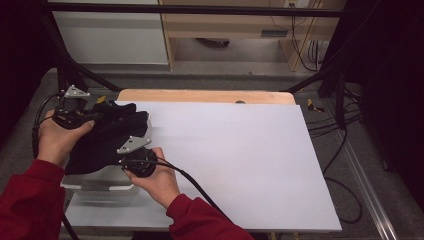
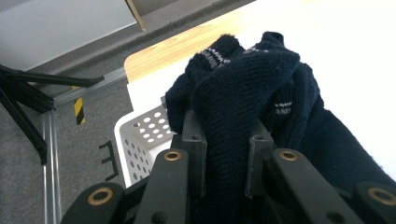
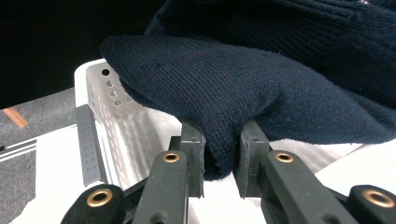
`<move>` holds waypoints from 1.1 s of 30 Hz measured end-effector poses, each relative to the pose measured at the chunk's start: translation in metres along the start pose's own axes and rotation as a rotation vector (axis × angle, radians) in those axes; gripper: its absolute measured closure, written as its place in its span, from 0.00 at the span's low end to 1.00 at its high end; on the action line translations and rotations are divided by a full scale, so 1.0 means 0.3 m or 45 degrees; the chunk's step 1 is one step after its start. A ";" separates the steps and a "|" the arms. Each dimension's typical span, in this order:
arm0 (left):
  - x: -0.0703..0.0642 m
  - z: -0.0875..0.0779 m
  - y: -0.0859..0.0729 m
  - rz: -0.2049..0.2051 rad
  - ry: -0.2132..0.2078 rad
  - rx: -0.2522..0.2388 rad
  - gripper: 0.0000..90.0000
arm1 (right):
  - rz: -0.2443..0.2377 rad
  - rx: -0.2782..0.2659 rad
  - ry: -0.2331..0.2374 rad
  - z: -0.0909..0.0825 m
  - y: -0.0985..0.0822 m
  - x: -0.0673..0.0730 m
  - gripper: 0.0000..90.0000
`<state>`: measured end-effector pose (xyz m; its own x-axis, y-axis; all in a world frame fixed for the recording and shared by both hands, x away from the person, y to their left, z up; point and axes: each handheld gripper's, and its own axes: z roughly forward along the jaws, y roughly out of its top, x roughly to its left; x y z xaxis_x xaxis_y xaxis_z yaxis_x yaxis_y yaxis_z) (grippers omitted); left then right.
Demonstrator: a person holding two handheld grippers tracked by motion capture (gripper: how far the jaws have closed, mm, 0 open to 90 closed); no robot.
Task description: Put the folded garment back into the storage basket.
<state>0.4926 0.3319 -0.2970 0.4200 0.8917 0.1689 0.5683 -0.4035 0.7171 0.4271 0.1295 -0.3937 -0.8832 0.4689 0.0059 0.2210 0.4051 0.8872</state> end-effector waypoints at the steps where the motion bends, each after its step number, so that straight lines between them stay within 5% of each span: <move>1: 0.002 0.001 -0.001 -0.003 -0.003 0.003 0.84 | -0.003 -0.006 0.003 -0.001 0.000 0.000 0.84; 33: 0.075 0.131 -0.024 -0.071 0.029 0.116 0.84 | 0.051 0.046 0.016 0.075 0.002 -0.023 0.83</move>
<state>0.5256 0.3468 -0.3249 0.3707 0.9171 0.1465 0.6529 -0.3695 0.6612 0.4426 0.1441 -0.4034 -0.8785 0.4755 0.0468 0.2707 0.4147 0.8687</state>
